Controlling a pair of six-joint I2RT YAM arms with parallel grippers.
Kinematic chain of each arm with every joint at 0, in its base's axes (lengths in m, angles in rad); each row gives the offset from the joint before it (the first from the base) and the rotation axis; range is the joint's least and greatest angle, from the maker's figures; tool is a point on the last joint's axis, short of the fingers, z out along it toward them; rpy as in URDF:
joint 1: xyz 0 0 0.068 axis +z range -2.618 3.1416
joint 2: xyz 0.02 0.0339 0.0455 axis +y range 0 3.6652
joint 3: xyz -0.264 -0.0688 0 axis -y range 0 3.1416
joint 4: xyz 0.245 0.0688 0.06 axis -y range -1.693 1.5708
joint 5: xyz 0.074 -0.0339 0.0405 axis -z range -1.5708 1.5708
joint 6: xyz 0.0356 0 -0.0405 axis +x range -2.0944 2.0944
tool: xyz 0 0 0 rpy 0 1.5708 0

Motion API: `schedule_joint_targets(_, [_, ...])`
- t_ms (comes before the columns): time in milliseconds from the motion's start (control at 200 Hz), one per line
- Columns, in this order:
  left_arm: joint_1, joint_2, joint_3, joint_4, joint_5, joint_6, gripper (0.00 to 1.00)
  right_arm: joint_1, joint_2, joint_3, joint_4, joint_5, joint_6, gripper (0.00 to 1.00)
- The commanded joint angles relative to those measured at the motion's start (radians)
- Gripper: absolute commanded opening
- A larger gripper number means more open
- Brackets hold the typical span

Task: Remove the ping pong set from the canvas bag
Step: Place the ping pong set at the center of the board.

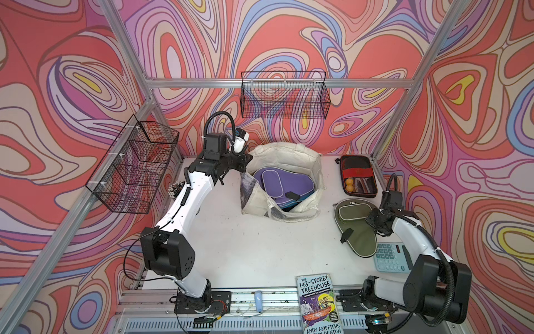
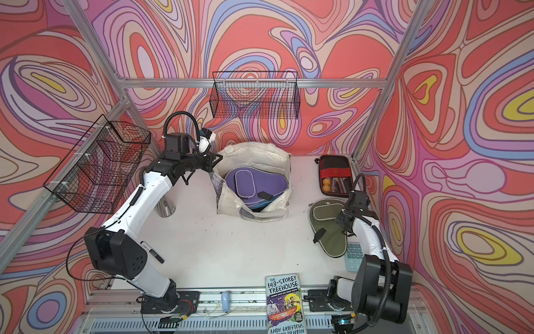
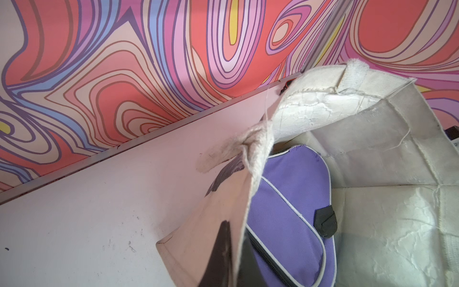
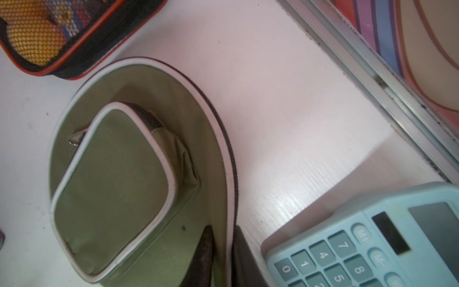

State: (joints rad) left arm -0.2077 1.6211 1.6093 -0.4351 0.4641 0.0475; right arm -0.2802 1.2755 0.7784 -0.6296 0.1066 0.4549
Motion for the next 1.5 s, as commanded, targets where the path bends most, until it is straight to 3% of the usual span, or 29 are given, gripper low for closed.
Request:
schedule_joint_targets(0, [0.012, -0.041, 0.029, 0.058, 0.021, -0.001, 0.0, -0.002, 0.01, -0.01, 0.027, 0.033, 0.001, 0.22])
schedule_joint_targets(386, [0.013, -0.044, 0.027, 0.052, 0.016, 0.002, 0.0, -0.002, 0.028, 0.06, 0.027, 0.015, -0.022, 0.25])
schedule_joint_targets(521, [0.012, -0.05, 0.023, 0.049, 0.015, 0.008, 0.0, -0.002, 0.01, 0.117, -0.004, 0.004, -0.052, 0.32])
schedule_joint_targets(576, [0.012, -0.053, 0.022, 0.048, 0.017, 0.009, 0.0, -0.002, 0.0, 0.15, -0.014, -0.017, -0.076, 0.46])
schedule_joint_targets(651, [0.011, -0.058, 0.019, 0.051, 0.023, 0.008, 0.0, -0.001, -0.015, 0.196, -0.021, -0.071, -0.119, 0.93])
schedule_joint_targets(671, [0.012, -0.059, 0.018, 0.051, 0.025, 0.008, 0.0, -0.001, -0.02, 0.209, -0.021, -0.096, -0.133, 0.98])
schedule_joint_targets(846, [0.008, -0.073, 0.023, 0.05, 0.05, -0.005, 0.0, 0.048, -0.056, 0.318, 0.006, -0.254, -0.206, 0.98])
schedule_joint_targets(1202, [-0.015, -0.104, 0.051, 0.052, 0.044, -0.011, 0.0, 0.549, 0.07, 0.651, 0.036, -0.215, -0.402, 0.98])
schedule_joint_targets(1492, [-0.031, -0.088, 0.137, 0.03, 0.062, -0.028, 0.0, 0.739, 0.163, 0.84, 0.026, -0.393, -0.589, 0.98])
